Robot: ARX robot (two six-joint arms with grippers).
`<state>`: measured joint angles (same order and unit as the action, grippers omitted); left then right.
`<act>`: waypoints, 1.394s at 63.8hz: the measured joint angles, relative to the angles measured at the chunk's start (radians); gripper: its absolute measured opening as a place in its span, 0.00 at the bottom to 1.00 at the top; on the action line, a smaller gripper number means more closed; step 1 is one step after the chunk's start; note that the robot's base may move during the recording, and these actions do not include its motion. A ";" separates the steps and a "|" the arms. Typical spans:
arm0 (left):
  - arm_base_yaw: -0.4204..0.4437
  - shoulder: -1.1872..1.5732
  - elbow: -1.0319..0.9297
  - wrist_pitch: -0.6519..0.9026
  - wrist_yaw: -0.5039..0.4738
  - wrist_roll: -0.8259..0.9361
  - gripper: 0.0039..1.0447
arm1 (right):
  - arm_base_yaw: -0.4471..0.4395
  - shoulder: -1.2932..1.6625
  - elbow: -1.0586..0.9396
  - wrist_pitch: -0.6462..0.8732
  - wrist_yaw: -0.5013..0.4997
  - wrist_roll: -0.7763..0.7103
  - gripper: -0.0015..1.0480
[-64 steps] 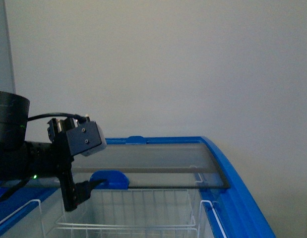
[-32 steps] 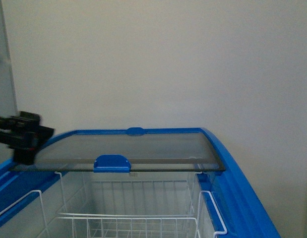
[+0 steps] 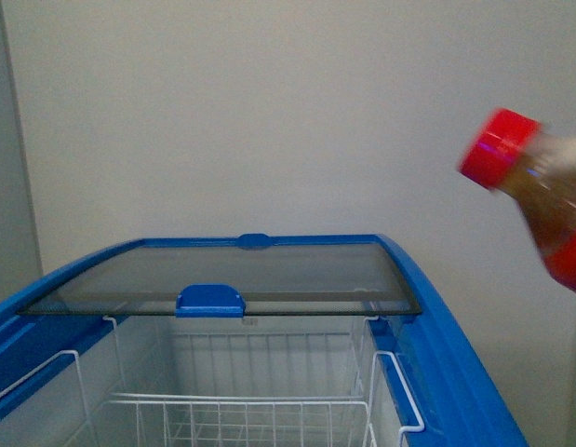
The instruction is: Put drink in fridge
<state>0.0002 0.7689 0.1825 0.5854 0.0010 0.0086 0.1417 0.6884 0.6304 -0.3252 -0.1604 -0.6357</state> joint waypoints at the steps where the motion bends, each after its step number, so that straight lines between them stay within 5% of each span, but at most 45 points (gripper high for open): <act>1: 0.000 -0.005 -0.003 -0.001 0.000 0.000 0.07 | 0.000 0.023 0.019 0.004 -0.004 -0.025 0.39; 9: 0.000 -0.081 -0.056 -0.029 -0.001 -0.005 0.02 | 0.041 0.392 0.314 -0.002 0.011 -0.399 0.39; 19: 0.000 -0.160 -0.093 -0.070 -0.001 -0.005 0.02 | 0.144 0.717 0.546 -0.076 0.057 -0.564 0.39; 37: 0.000 -0.297 -0.137 -0.164 -0.001 -0.005 0.02 | 0.298 1.054 0.823 -0.095 0.070 -0.460 0.39; 89: 0.000 -0.571 -0.168 -0.387 -0.002 -0.006 0.02 | 0.311 1.396 0.938 0.085 0.125 -0.261 0.39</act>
<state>0.0002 0.1978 0.0143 0.1982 -0.0006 0.0025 0.4526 2.0846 1.5684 -0.2401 -0.0357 -0.8970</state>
